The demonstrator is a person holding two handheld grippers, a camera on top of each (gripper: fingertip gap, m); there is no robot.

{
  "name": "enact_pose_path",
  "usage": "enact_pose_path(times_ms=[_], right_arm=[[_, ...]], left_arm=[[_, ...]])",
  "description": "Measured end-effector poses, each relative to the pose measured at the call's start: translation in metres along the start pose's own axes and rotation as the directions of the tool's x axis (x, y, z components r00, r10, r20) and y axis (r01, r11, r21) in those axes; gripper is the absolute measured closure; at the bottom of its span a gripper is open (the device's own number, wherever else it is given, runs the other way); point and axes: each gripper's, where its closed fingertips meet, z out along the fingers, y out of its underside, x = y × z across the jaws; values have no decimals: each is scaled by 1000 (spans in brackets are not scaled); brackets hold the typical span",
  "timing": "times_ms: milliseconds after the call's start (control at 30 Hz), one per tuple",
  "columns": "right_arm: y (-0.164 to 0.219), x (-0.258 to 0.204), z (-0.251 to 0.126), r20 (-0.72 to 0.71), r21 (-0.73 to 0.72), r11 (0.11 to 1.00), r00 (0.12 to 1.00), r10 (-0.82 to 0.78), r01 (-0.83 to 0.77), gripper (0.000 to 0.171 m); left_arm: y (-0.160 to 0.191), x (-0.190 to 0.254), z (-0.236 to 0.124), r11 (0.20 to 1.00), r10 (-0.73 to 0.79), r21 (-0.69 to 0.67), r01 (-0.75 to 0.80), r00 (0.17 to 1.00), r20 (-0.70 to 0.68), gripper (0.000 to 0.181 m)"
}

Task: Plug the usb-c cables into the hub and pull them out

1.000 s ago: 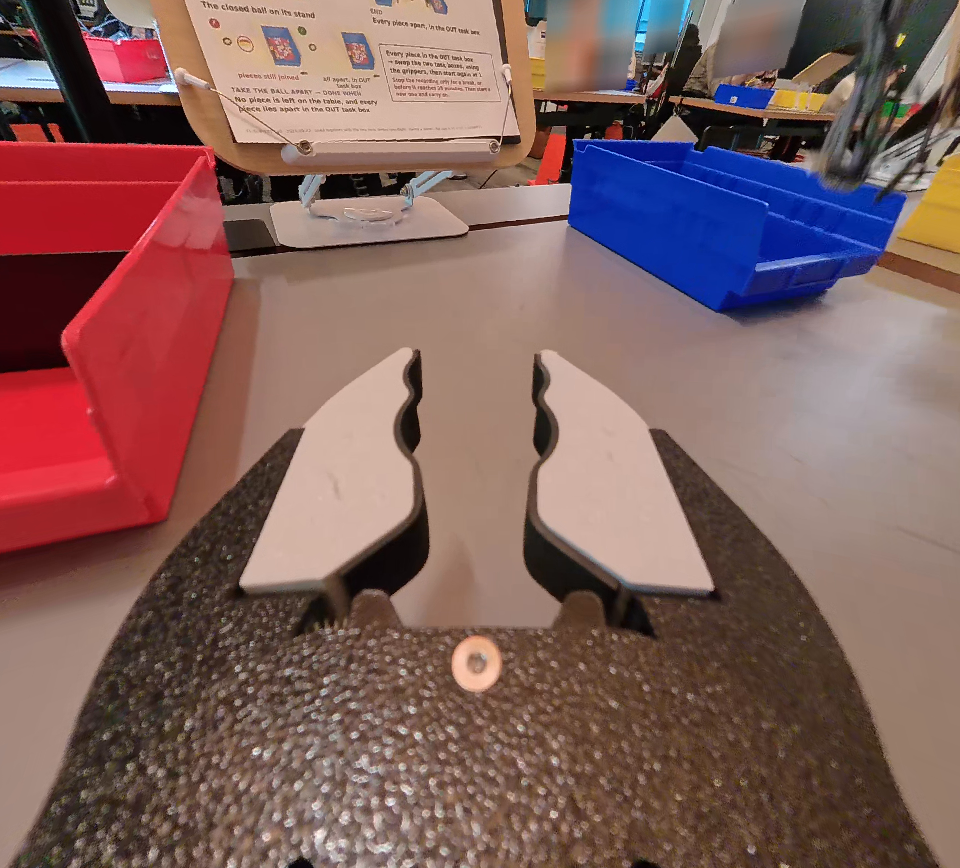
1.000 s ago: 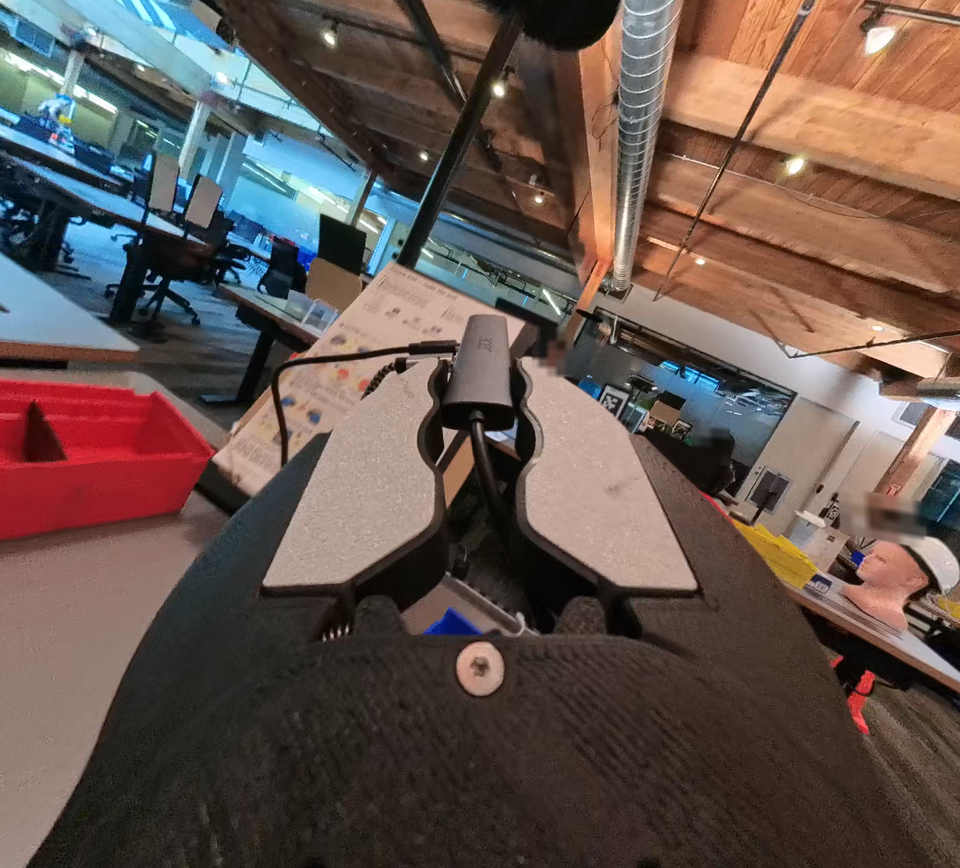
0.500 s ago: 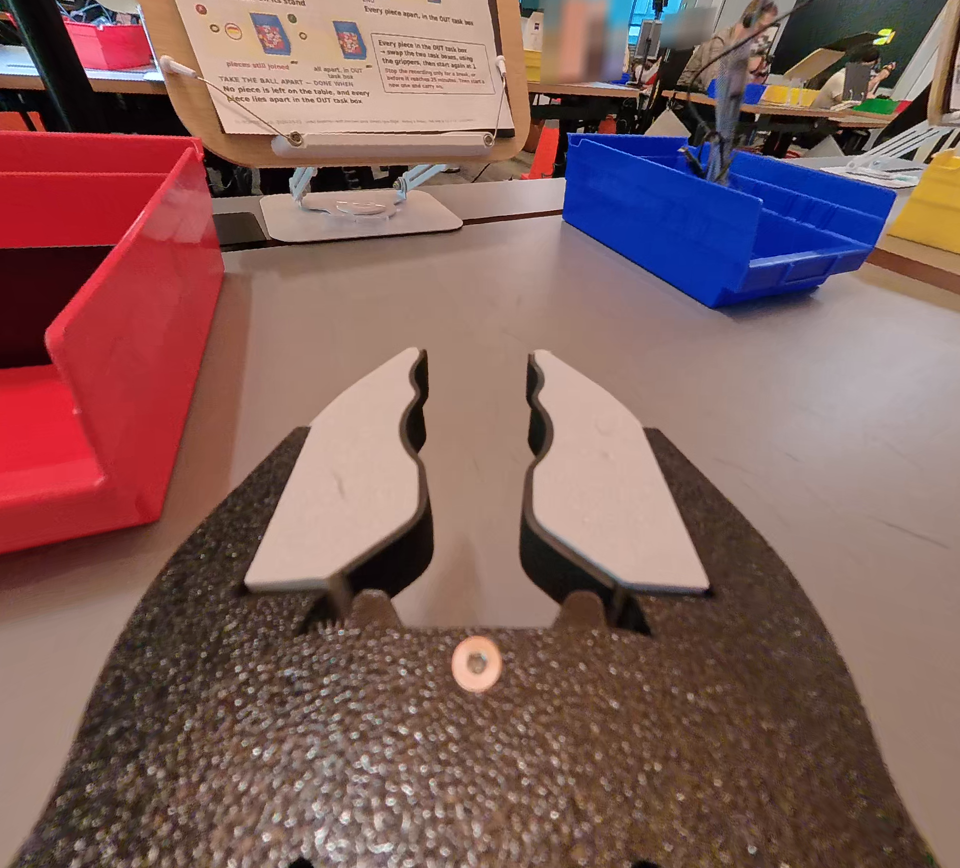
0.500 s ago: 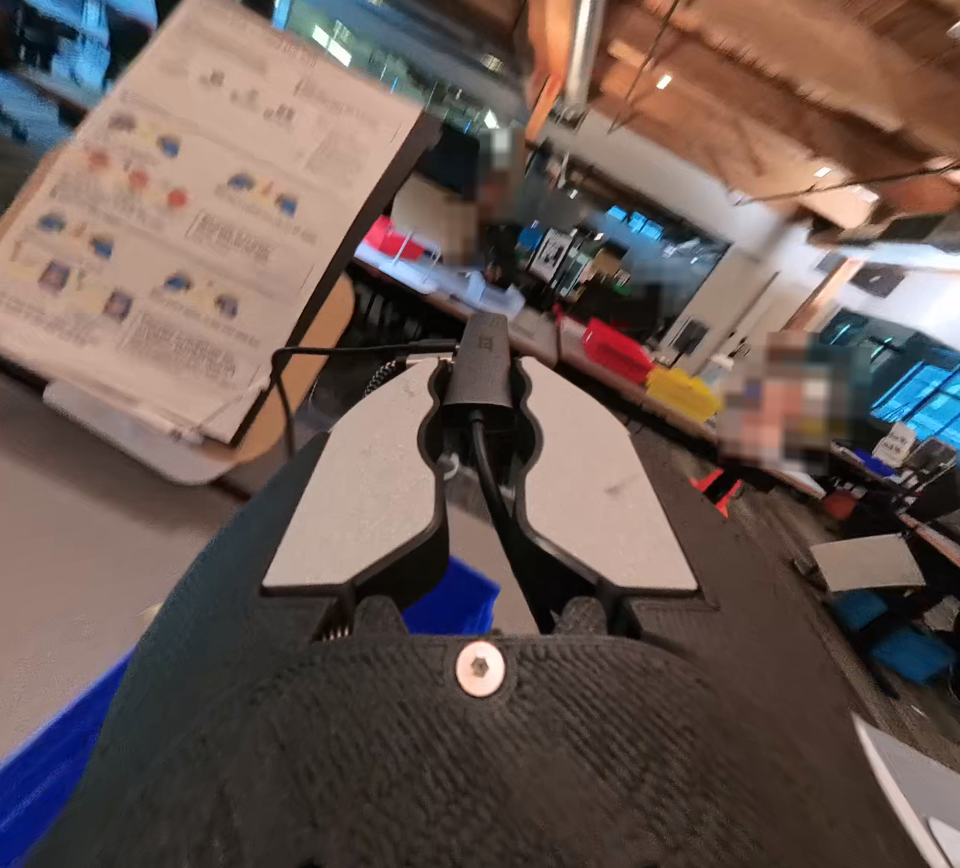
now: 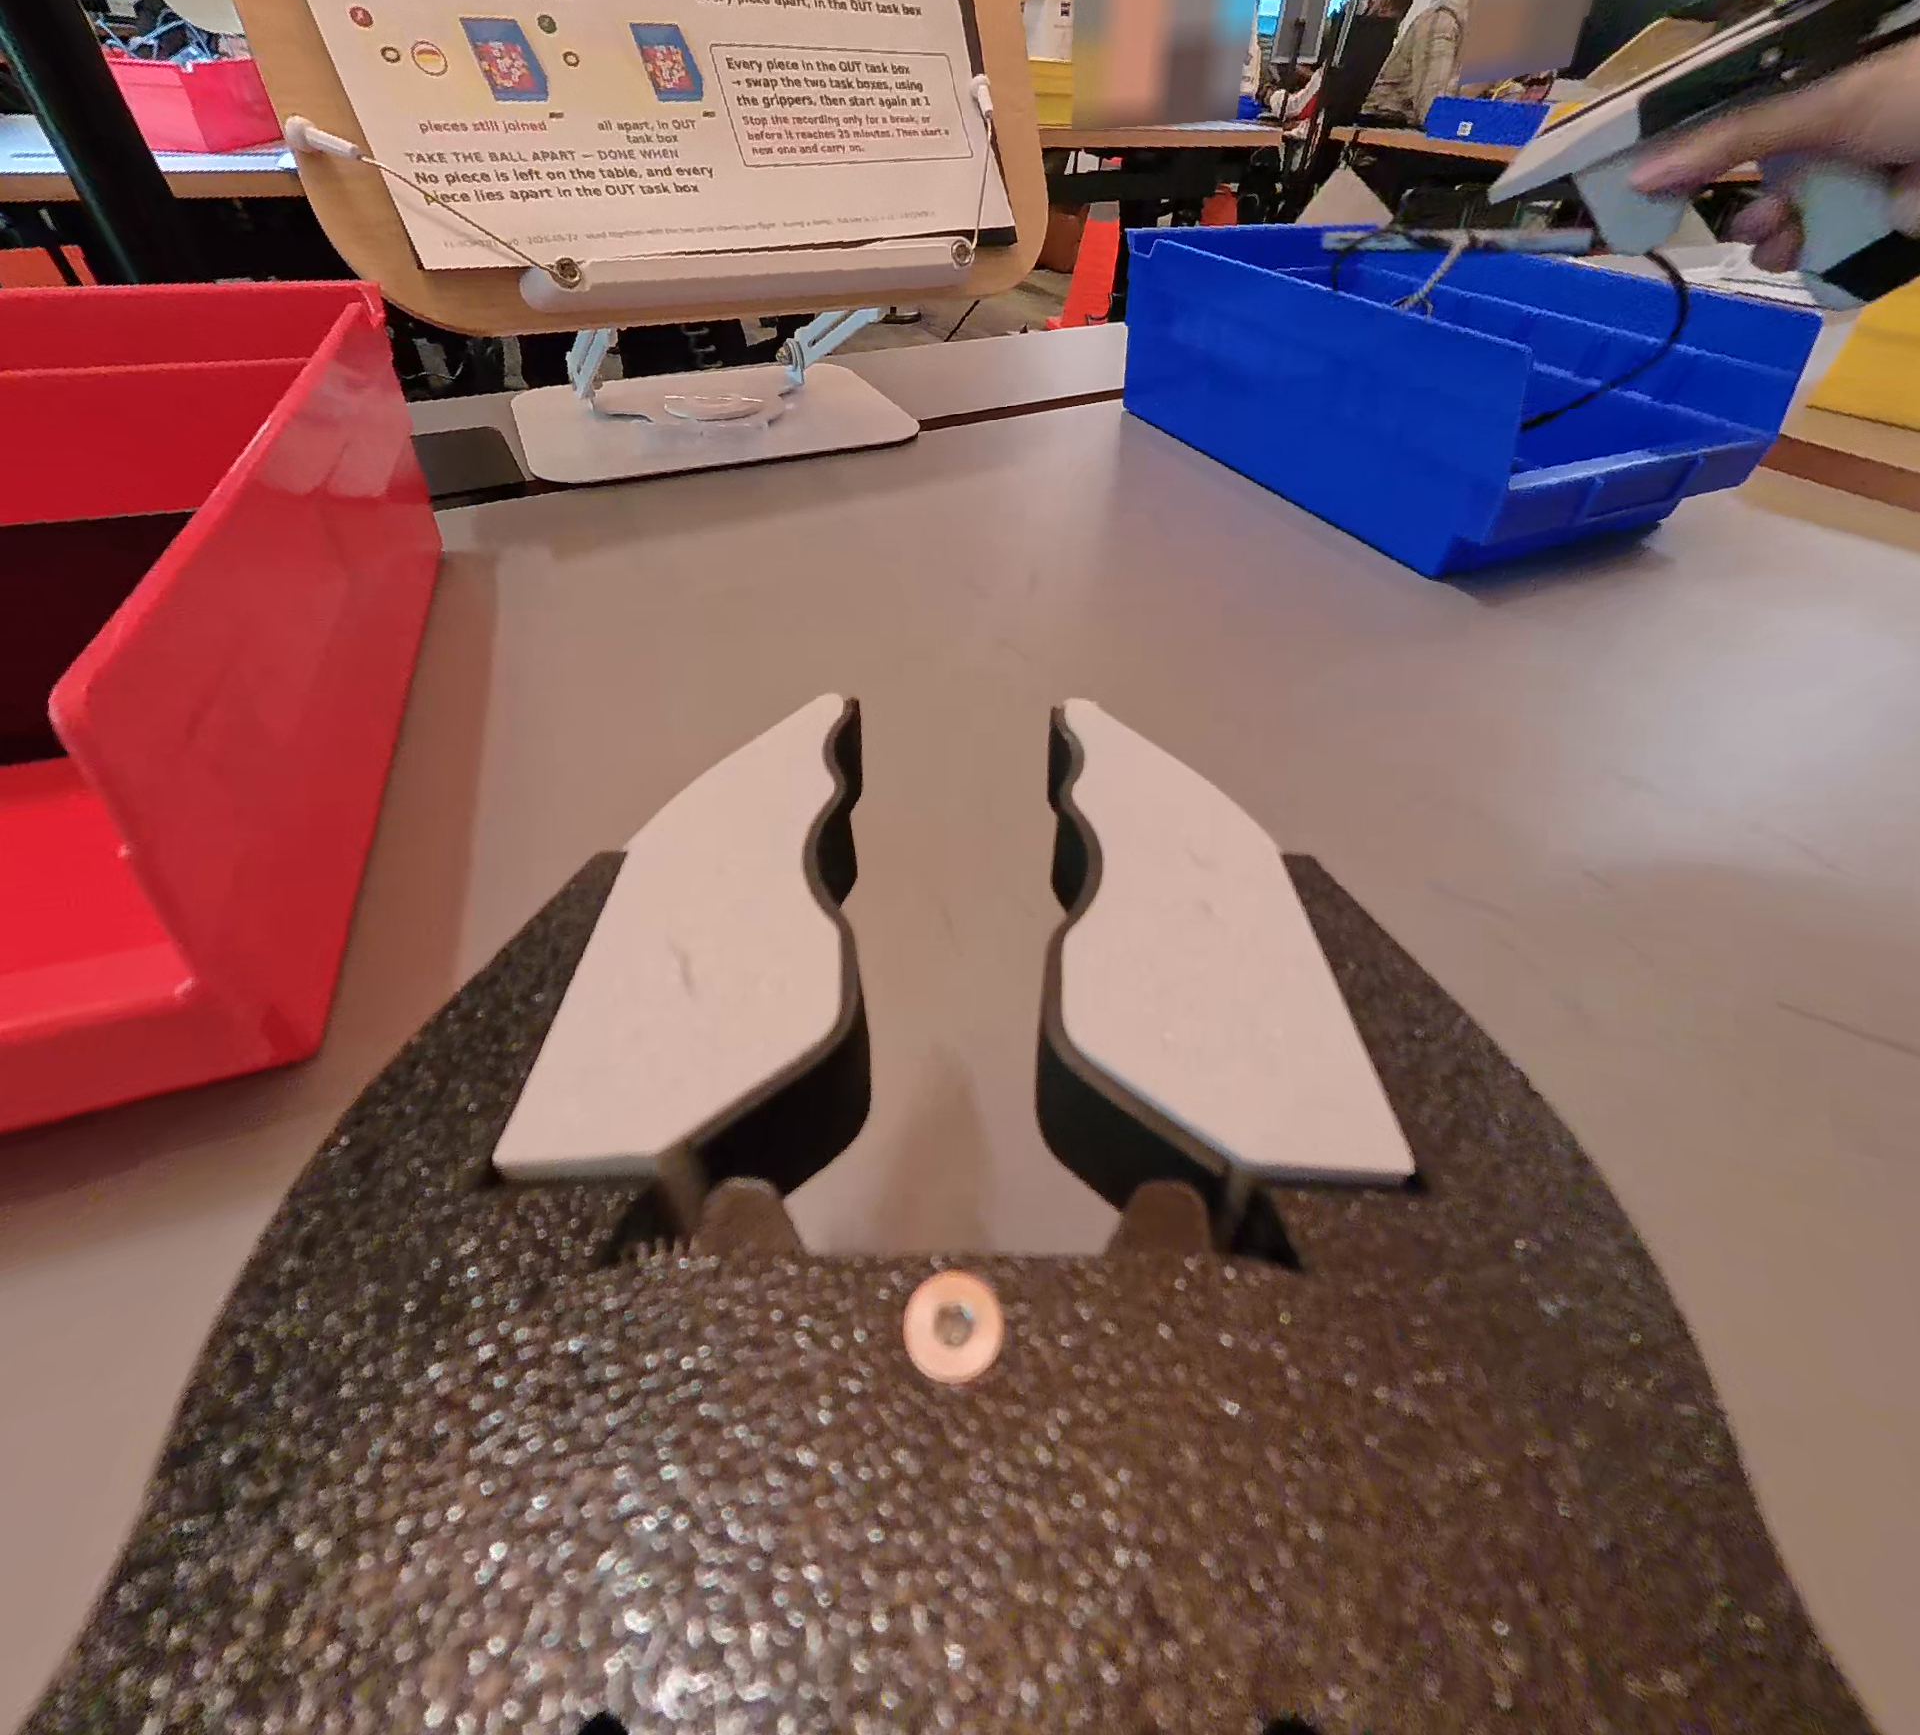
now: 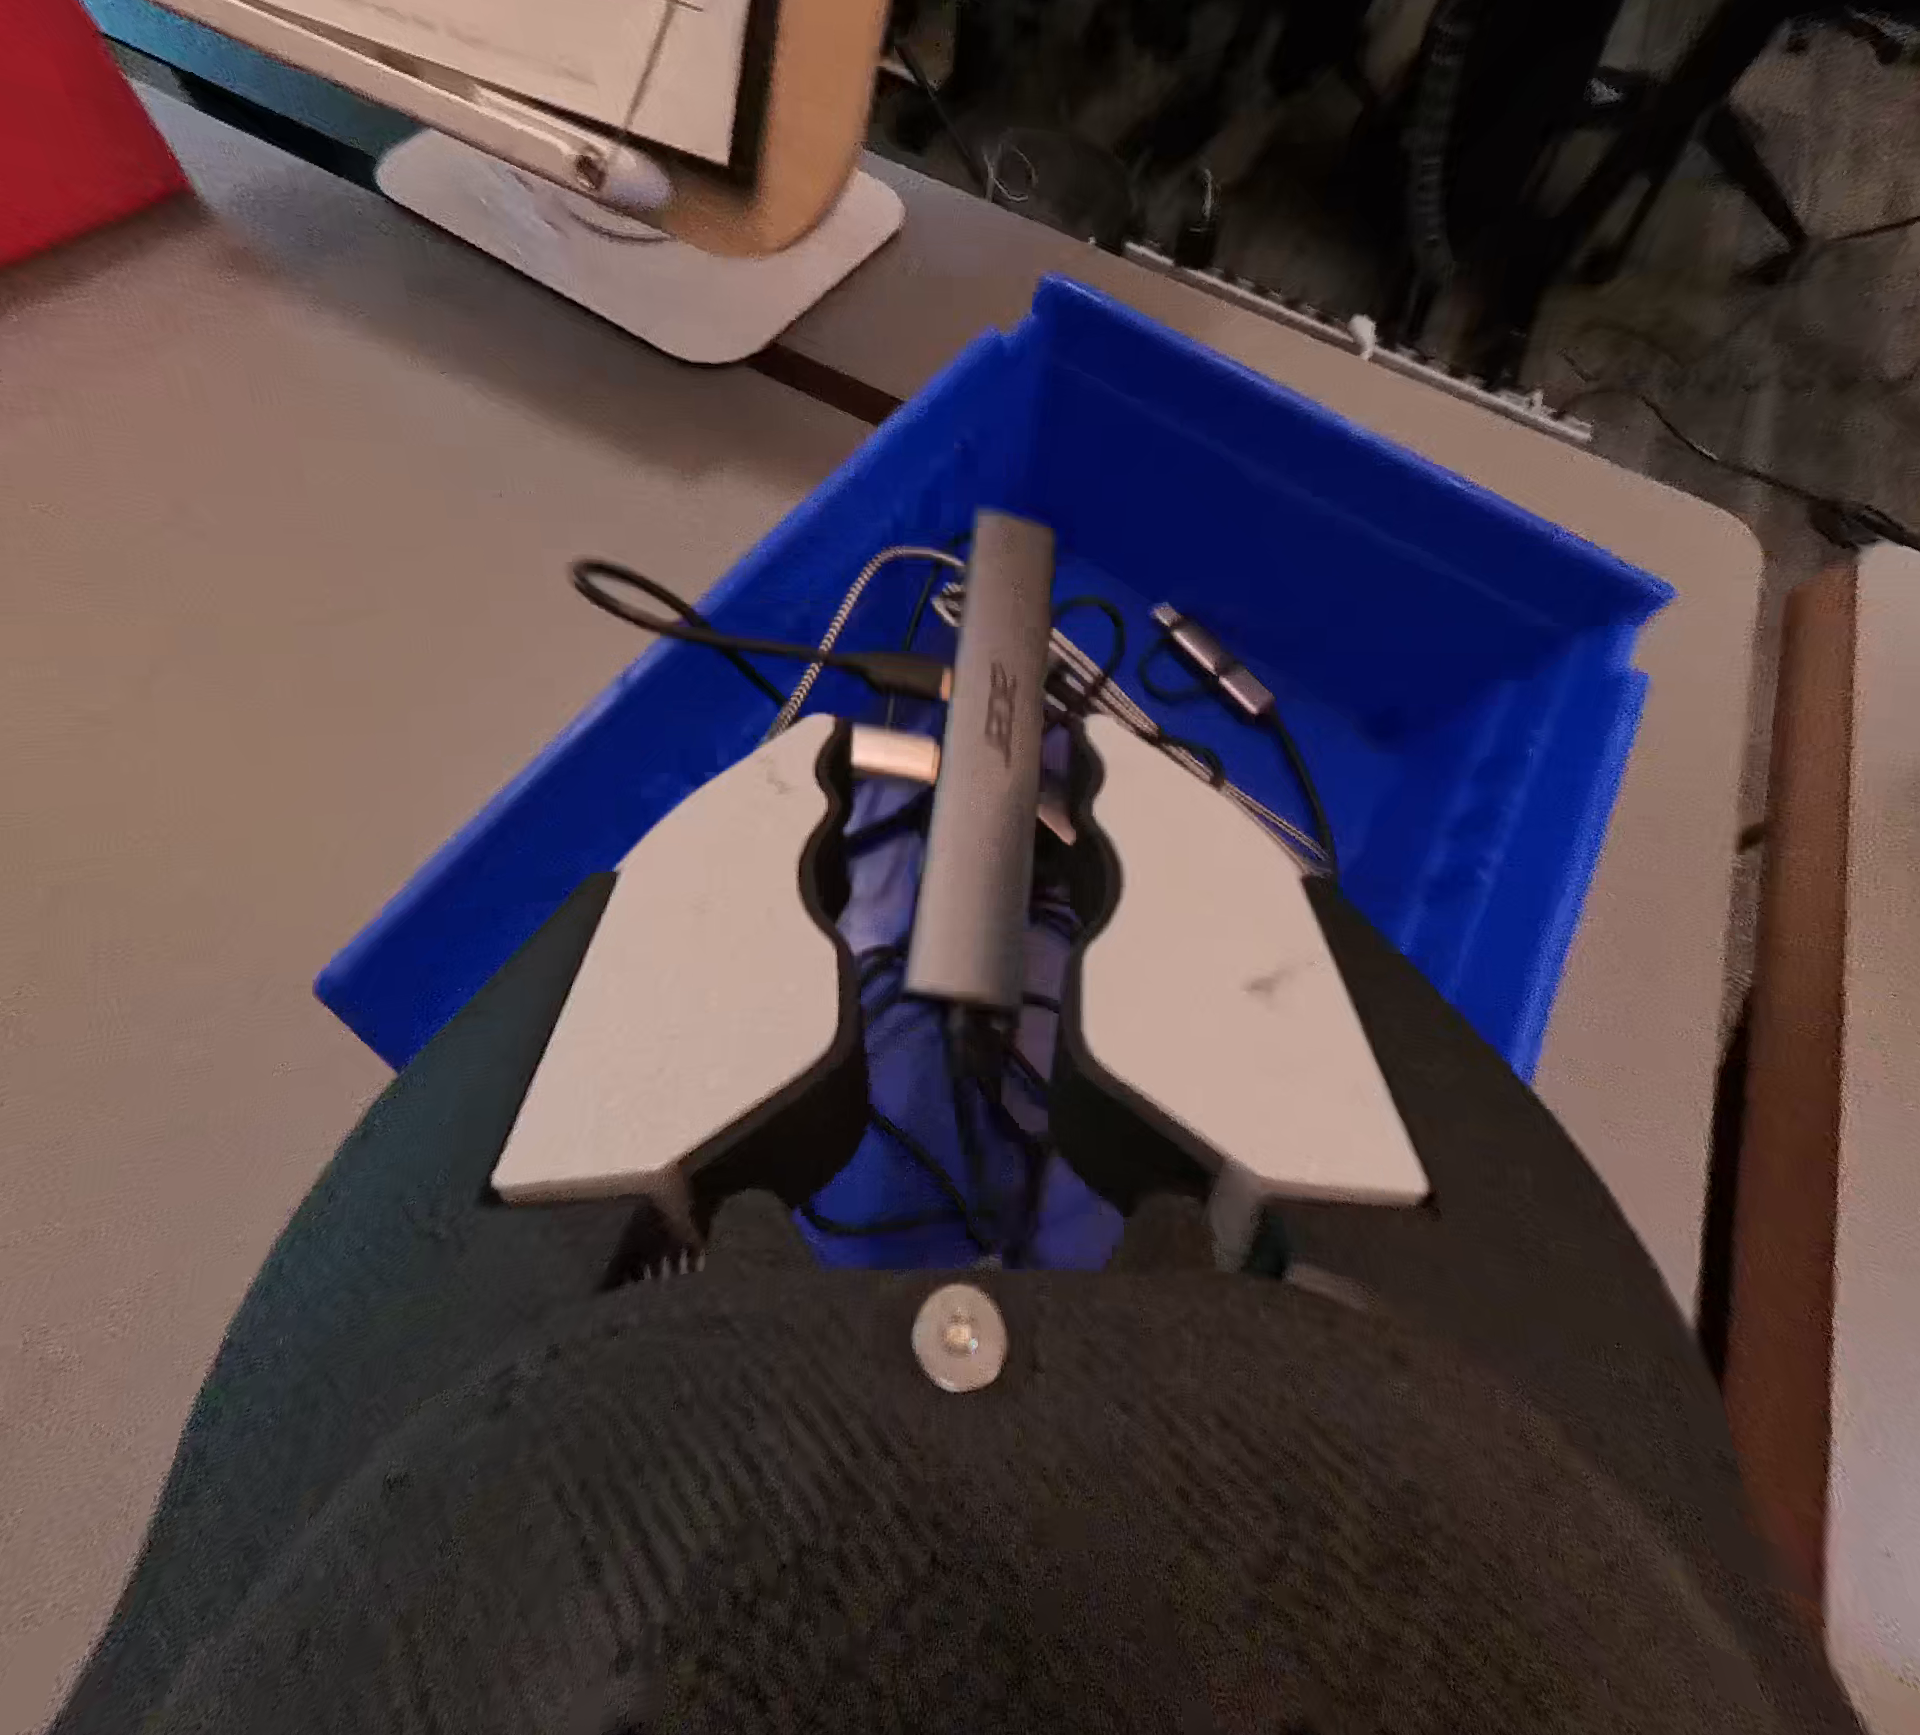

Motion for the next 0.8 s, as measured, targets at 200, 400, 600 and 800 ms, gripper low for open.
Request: enact_pose_path(times_ms=[200, 400, 600, 800], right_arm=[[5, 6, -72, -68, 201, 975, 992, 110, -95, 113], [83, -26, -92, -48, 163, 981, 992, 118, -109, 94], [93, -12, -94, -157, 98, 995, 986, 51, -36, 73], [76, -6, -103, -219, 187, 982, 973, 79, -37, 70]], left_arm=[[3, 4, 3, 999, 43, -25, -42, 999, 6, 147], [11, 20, 13, 971, 225, -90, -220, 973, 47, 144], [5, 119, 82, 976, 97, -184, -119, 988, -123, 115], [-33, 200, 171, 976, 76, -188, -107, 983, -168, 109]])
